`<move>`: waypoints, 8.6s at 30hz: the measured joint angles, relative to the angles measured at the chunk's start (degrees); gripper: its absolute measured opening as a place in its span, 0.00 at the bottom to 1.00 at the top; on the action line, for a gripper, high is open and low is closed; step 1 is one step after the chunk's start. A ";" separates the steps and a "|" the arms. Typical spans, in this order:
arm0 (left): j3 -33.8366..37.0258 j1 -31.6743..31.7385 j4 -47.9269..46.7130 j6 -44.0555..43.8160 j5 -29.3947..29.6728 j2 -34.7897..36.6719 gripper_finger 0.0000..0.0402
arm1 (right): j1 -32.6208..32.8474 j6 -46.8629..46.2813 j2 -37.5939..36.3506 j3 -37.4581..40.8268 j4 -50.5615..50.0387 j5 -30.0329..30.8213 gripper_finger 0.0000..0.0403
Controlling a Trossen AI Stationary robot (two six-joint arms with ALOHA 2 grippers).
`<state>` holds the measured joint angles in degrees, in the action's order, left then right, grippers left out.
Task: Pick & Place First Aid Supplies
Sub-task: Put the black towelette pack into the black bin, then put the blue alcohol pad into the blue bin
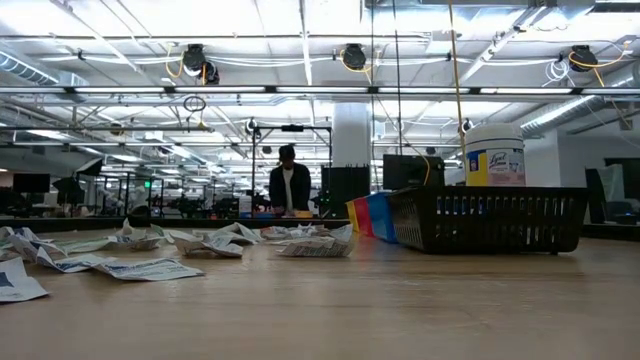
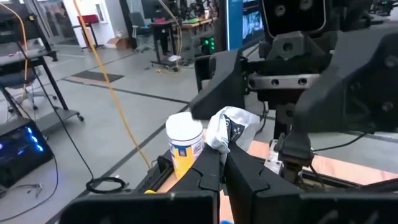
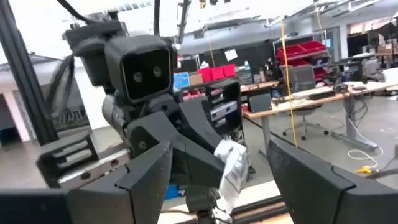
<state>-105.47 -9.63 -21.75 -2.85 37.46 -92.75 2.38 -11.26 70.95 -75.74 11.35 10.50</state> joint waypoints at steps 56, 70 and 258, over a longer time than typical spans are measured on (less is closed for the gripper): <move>-0.07 4.81 -28.25 -9.69 -24.53 15.98 0.57 | 4.19 -6.38 10.60 -1.75 -67.29 -7.73 0.00; -0.07 4.81 -28.27 -8.86 -24.51 15.98 0.57 | 9.15 -9.15 15.29 17.90 -43.92 -10.44 0.01; 18.75 9.99 -16.30 -7.83 -39.10 22.36 0.49 | -9.31 3.94 12.82 -20.14 -80.10 -13.66 0.00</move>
<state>-86.72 0.36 -38.05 -10.68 -1.65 -70.38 -6.93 -7.32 83.77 -95.88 -68.74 -3.16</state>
